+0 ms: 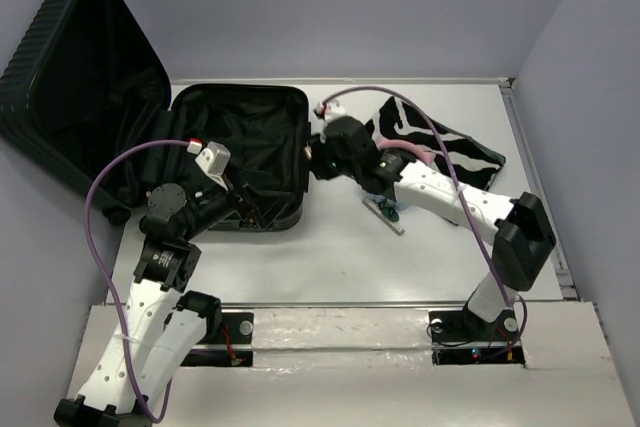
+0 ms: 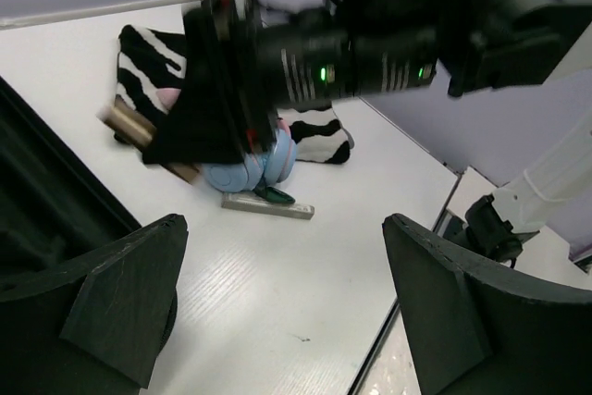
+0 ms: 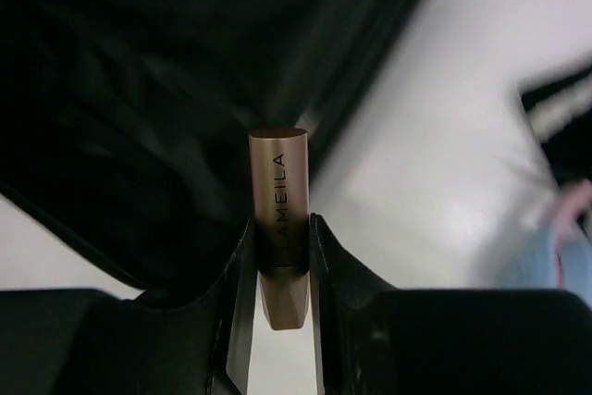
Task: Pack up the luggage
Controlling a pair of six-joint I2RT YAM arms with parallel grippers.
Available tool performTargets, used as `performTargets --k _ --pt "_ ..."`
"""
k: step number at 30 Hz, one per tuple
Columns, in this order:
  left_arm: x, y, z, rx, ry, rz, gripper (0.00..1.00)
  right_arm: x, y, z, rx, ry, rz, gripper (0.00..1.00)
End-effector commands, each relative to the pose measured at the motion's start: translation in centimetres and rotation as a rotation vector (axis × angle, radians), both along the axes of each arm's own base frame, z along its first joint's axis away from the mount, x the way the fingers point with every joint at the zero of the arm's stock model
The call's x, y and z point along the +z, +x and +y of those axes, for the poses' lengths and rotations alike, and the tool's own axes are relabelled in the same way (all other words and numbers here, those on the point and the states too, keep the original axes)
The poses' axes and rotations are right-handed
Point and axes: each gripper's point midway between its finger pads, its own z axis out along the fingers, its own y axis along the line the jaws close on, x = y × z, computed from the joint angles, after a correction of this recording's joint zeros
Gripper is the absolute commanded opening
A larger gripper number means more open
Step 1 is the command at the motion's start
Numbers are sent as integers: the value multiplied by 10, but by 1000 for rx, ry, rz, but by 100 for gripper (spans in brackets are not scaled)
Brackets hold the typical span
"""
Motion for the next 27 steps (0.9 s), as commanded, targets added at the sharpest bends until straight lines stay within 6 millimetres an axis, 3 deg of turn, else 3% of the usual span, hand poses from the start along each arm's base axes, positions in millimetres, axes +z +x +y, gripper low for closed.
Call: performTargets --k 1,4,5,6,7,8,9,10,11,12,13,14,16,20,23,27 --pt "24 3 10 67 -6 -77 99 108 25 81 152 301 -123 31" --pt "24 7 16 111 1 -77 99 80 30 93 165 258 -55 90" --pt "25 8 17 120 2 -79 99 69 33 78 104 216 -63 96" --pt "24 8 17 125 3 -76 99 49 41 63 54 175 -48 95" --pt "23 9 19 137 4 -71 99 55 44 43 2 178 -62 94" --pt "22 11 20 149 5 -65 99 47 46 25 -53 174 -46 93" --pt "23 9 20 146 5 -67 99 10 54 -19 -166 105 -9 91" --pt "23 8 19 142 6 -68 99 19 54 -46 -248 128 -23 87" --pt "24 7 18 139 4 -70 99 9 55 -72 -324 109 -19 83" --pt "23 6 17 130 4 -69 99 -22 57 -124 -458 33 0 80" --pt "23 5 16 127 5 -68 99 -28 55 -148 -520 19 3 79" --pt "23 5 15 122 6 -67 99 -18 51 -172 -596 48 -23 78" --pt "22 4 13 114 6 -63 99 -33 44 -221 -712 34 -8 78" --pt "21 4 12 108 8 -60 99 -52 42 -268 -838 -34 3 78" --pt "21 4 12 110 8 -60 99 -70 48 -290 -904 -83 33 73" --pt "20 4 12 110 9 -58 99 -92 66 -286 -873 -91 88 60"
